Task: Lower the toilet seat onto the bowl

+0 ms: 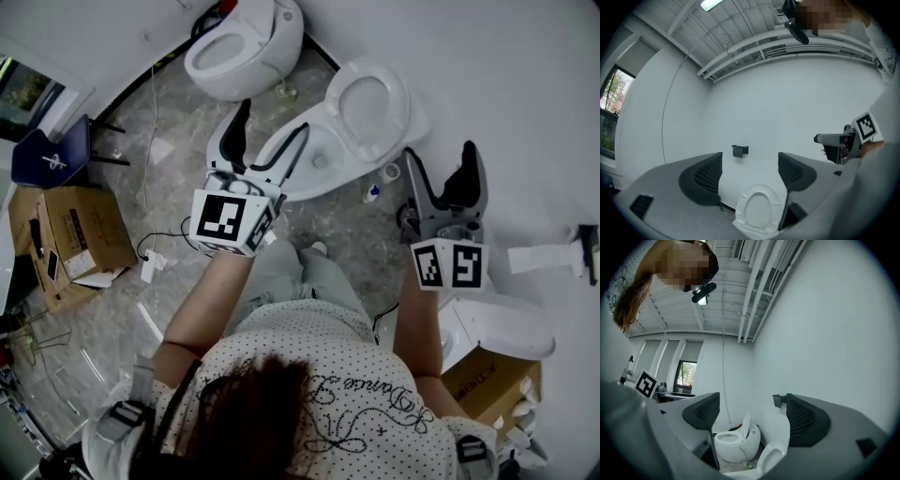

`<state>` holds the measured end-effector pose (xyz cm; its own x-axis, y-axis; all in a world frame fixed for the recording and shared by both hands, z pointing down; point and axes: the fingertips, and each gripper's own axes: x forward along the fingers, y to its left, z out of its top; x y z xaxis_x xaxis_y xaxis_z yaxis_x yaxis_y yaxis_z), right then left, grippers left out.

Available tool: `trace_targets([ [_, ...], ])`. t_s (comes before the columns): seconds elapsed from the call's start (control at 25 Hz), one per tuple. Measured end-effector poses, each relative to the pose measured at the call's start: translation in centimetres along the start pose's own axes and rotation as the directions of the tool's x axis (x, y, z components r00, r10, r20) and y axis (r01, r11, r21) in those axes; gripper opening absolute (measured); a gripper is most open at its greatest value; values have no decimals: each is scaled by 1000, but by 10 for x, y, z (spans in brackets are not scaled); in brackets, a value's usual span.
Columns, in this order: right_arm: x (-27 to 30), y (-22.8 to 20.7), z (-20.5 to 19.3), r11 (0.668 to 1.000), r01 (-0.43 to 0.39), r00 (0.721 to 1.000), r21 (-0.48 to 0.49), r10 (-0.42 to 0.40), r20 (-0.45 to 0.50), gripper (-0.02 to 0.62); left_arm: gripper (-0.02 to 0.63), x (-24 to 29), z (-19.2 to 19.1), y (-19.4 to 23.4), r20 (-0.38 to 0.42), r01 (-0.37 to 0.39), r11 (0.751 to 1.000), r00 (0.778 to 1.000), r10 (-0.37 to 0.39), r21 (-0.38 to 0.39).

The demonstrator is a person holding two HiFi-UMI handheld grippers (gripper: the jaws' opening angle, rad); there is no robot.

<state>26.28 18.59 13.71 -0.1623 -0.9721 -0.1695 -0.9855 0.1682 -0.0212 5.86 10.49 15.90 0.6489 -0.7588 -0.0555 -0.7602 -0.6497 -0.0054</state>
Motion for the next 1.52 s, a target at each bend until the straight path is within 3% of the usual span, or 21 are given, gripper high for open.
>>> trace_targets([
  [0.44, 43, -41, -26, 998, 57, 997, 23, -55, -52, 428, 356, 78, -15, 13, 3, 63, 998, 998, -62, -10],
  [1.04, 168, -78, -40, 985, 172, 984, 8, -171, -47, 420, 356, 206, -17, 93, 23, 160, 987, 987, -159, -17],
  [1.28, 189, -97, -55, 984, 175, 982, 36, -172, -77, 411, 356, 230, -34, 105, -10, 144, 989, 989, -145, -40],
  [1.52, 216, -119, -84, 989, 128, 985, 76, -118, -129, 400, 356, 248, -58, 109, -53, 104, 993, 993, -107, -59],
])
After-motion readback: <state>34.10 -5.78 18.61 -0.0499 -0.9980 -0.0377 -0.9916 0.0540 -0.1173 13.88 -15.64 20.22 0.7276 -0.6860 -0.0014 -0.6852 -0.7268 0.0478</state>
